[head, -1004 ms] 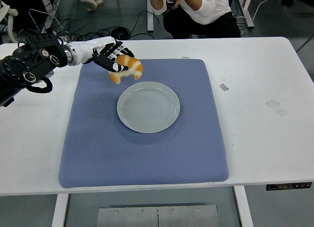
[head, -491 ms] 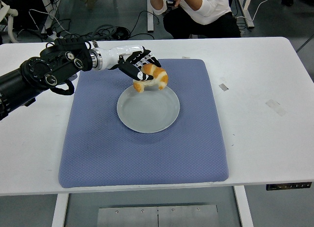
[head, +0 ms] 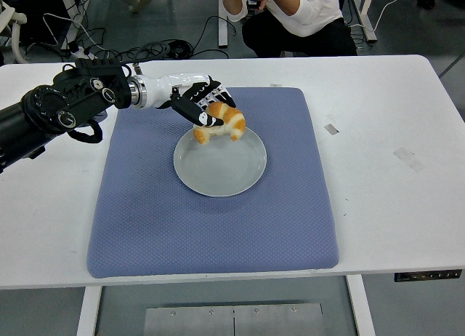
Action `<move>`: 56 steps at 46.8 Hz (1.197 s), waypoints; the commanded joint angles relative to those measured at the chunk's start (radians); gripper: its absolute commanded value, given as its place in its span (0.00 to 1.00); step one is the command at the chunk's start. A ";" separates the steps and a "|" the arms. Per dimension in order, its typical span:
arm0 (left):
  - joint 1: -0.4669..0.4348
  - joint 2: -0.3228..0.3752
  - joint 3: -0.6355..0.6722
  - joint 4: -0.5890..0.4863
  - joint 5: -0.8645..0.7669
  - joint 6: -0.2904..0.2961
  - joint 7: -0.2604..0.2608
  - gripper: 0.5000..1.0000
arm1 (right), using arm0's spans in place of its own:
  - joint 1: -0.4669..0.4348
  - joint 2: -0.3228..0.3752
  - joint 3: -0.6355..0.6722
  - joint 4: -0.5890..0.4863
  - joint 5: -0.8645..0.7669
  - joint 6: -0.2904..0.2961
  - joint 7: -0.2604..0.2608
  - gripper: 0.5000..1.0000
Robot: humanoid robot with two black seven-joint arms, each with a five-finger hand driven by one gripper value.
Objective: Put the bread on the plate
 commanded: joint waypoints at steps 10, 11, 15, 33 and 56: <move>0.019 -0.012 0.001 -0.006 0.002 -0.013 0.000 0.30 | 0.000 0.000 0.000 0.000 0.000 0.001 0.000 1.00; 0.020 -0.012 0.001 -0.006 0.002 -0.013 0.000 0.30 | 0.000 0.000 0.000 0.000 0.000 0.000 0.000 1.00; 0.022 -0.012 0.010 -0.006 0.002 -0.013 0.002 0.30 | 0.000 0.000 0.000 0.001 0.000 0.001 0.000 1.00; 0.037 -0.009 0.035 -0.006 0.002 -0.013 0.000 0.33 | 0.000 0.000 0.000 0.000 0.000 0.000 0.000 1.00; 0.039 -0.009 0.033 -0.006 -0.001 -0.013 0.000 0.66 | 0.000 0.000 0.000 0.000 0.000 0.000 0.000 1.00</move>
